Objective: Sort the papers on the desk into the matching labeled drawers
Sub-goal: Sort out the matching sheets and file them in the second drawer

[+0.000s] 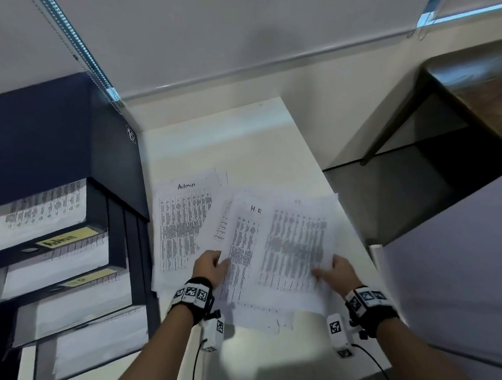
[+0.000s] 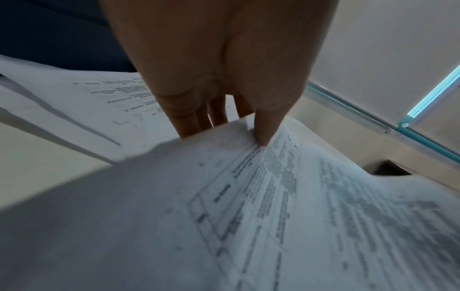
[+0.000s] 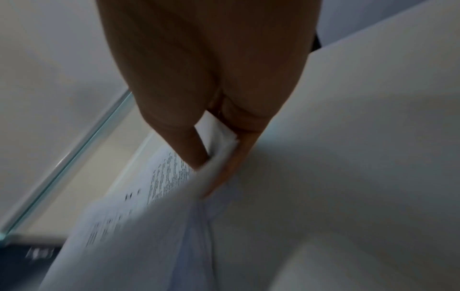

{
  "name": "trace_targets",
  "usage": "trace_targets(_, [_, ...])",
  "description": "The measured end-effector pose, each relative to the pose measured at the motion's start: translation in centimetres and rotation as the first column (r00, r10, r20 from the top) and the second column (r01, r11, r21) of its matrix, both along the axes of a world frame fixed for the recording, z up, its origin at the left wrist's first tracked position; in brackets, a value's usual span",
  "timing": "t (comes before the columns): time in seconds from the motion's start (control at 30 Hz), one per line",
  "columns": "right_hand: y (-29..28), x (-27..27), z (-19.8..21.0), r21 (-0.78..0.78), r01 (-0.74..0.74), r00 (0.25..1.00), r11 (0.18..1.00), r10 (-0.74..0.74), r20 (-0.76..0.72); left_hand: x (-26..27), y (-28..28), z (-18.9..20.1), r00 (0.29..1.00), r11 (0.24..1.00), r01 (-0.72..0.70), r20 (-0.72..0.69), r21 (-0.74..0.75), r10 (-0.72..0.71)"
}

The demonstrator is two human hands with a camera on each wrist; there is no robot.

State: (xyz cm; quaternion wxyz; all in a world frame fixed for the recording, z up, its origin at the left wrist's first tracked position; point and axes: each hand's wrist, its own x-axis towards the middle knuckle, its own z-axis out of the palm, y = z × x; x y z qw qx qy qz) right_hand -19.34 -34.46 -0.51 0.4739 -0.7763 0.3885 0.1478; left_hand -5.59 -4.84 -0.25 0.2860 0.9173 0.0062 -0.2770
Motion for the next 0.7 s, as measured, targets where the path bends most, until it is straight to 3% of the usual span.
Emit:
trace_targets(0.13, [3.5,0.9,0.1,-0.063,-0.11,0.994,0.992,0.11,-0.006,-0.2,-1.8,0.6,0.992,0.996,0.067,0.106,0.067,-0.074])
trace_targets(0.27, [5.5,1.5,0.5,-0.096,-0.105,0.994,0.99,0.105,-0.01,-0.9,-2.8,0.4,0.962,0.98,0.181,0.194,0.083,-0.194])
trace_targets(0.47, [7.2,2.0,1.5,-0.101,-0.159,0.987,0.982,0.155,-0.042,-1.2,-3.5,0.9,0.934,0.981,0.1,0.323,0.167,-0.15])
trace_targets(0.57, [7.5,1.9,1.9,-0.072,-0.259,0.963,0.963,0.252,-0.097,-0.8,-3.6,1.3,0.964,0.963,0.056,0.236,0.264,-0.121])
trace_targets(0.7, [6.9,1.3,2.6,-0.009,-0.313,0.949,0.95,0.312,-0.03,-0.4,-2.7,1.1,0.994,0.997,-0.073,0.084,0.003,0.073])
